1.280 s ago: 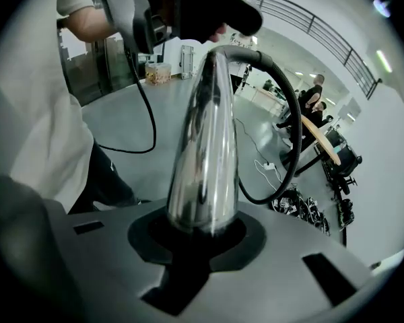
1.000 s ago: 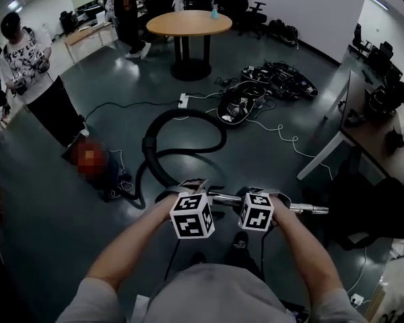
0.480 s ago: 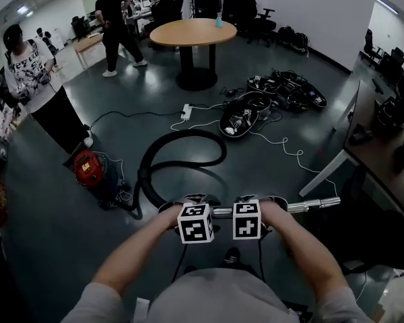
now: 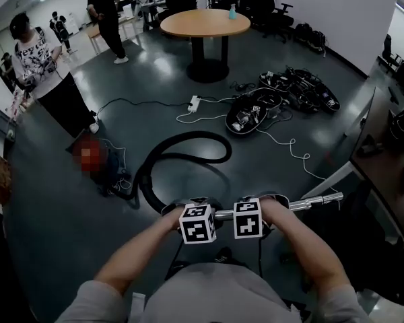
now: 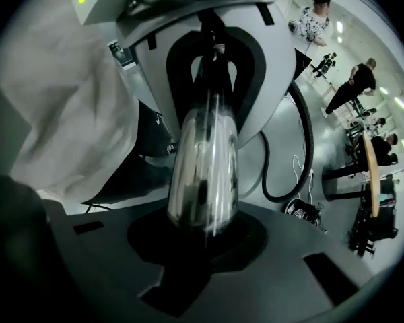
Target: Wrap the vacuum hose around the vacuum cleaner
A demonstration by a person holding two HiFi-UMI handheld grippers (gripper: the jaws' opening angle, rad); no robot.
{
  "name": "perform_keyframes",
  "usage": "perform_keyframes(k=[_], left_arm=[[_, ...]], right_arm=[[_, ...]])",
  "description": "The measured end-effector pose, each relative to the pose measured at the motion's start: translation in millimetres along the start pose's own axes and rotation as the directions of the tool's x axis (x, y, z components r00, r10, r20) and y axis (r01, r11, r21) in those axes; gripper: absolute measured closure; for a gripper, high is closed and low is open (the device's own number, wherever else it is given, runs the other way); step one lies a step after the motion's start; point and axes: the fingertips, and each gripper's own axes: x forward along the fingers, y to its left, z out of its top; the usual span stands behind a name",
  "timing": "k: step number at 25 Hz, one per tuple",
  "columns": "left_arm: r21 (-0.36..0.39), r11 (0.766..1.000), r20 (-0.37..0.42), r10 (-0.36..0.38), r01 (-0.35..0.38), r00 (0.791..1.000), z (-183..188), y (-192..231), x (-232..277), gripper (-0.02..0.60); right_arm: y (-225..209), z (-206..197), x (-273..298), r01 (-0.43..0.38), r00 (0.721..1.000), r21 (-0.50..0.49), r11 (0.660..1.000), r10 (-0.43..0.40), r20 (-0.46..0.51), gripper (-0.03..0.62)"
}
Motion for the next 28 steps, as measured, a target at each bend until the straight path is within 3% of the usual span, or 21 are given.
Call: perform_keyframes(k=[5, 8, 11, 17, 21, 23, 25, 28], left_arm=[[0.012, 0.995, -0.086, 0.095, -0.094, 0.992, -4, 20, 6, 0.428], [-0.027, 0.998, -0.112, 0.059, -0.063, 0.992, -3, 16, 7, 0.428], [-0.044, 0.998, -0.113, 0.041, -0.047, 0.993, -1, 14, 9, 0.428], [-0.066, 0.997, -0.096, 0.027, -0.033, 0.995, 3, 30, 15, 0.428], [-0.058, 0.998, -0.097, -0.011, 0.006, 0.995, -2, 48, 30, 0.428], [-0.039, 0.999, -0.109, -0.023, 0.019, 0.994, -12, 58, 38, 0.428], [-0.023, 0.999, -0.123, -0.031, 0.029, 0.992, -25, 69, 44, 0.428], [-0.007, 0.999, -0.130, -0.038, 0.037, 0.991, -41, 92, 48, 0.428]], right_arm=[[-13, -2, 3, 0.029, 0.996, -0.046, 0.999, -0.026, 0.082, 0.519], [-17, 1, 0, 0.042, 0.985, -0.050, 0.998, -0.033, 0.171, 0.504], [-19, -1, -6, 0.002, 0.969, -0.002, 1.000, -0.001, 0.247, 0.434], [-32, -20, -22, 0.032, 0.972, 0.028, 0.999, -0.038, 0.234, 0.420], [-54, -39, -45, 0.104, 0.962, 0.115, 0.988, -0.129, 0.240, 0.408], [-70, -42, -66, 0.156, 0.936, 0.195, 0.968, -0.208, 0.286, 0.408], [-88, -41, -90, 0.188, 0.891, 0.292, 0.938, -0.288, 0.351, 0.408], [-111, -42, -116, 0.168, 0.820, 0.442, 0.881, -0.374, 0.434, 0.410]])
